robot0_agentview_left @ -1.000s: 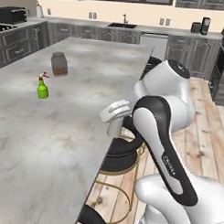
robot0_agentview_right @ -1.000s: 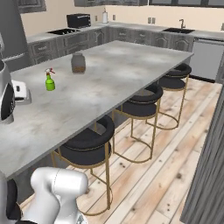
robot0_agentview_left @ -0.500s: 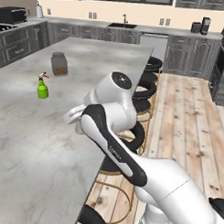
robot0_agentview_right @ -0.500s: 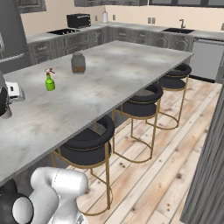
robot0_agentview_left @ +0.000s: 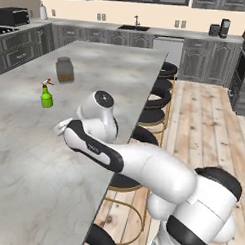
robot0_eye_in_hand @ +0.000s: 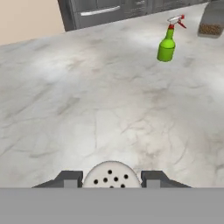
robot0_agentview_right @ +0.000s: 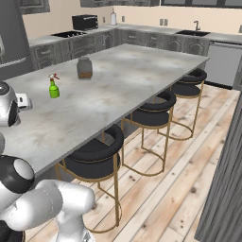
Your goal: Move the shaker and syrup bottle from the cabinet to the dining counter.
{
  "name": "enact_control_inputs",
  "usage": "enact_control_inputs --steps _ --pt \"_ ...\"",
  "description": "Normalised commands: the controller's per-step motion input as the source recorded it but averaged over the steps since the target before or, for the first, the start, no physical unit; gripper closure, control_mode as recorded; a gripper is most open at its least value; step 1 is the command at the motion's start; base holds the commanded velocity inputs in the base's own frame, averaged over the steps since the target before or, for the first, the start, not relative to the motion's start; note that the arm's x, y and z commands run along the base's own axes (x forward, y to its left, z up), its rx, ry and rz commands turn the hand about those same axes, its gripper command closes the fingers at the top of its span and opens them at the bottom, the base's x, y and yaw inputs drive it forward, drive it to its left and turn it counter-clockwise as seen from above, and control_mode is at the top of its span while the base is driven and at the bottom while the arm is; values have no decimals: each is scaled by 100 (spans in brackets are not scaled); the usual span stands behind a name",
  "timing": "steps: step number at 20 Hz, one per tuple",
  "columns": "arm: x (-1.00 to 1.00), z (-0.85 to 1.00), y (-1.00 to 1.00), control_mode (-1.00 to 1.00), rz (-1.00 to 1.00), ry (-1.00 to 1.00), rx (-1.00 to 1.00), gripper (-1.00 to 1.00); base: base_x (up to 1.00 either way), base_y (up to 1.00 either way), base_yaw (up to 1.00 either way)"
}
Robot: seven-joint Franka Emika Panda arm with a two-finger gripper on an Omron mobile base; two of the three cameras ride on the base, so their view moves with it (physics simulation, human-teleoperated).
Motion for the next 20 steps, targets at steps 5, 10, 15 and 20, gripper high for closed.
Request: enact_control_inputs --steps 5,10,15,20 --pt "66 -43 27 -100 0 4 -5 100 0 0 0" --pt "57 -47 27 -100 0 7 -5 100 0 0 0" --pt "41 -38 14 -100 0 8 -3 100 0 0 0" --pt "39 -40 17 -100 0 8 -3 100 0 0 0"
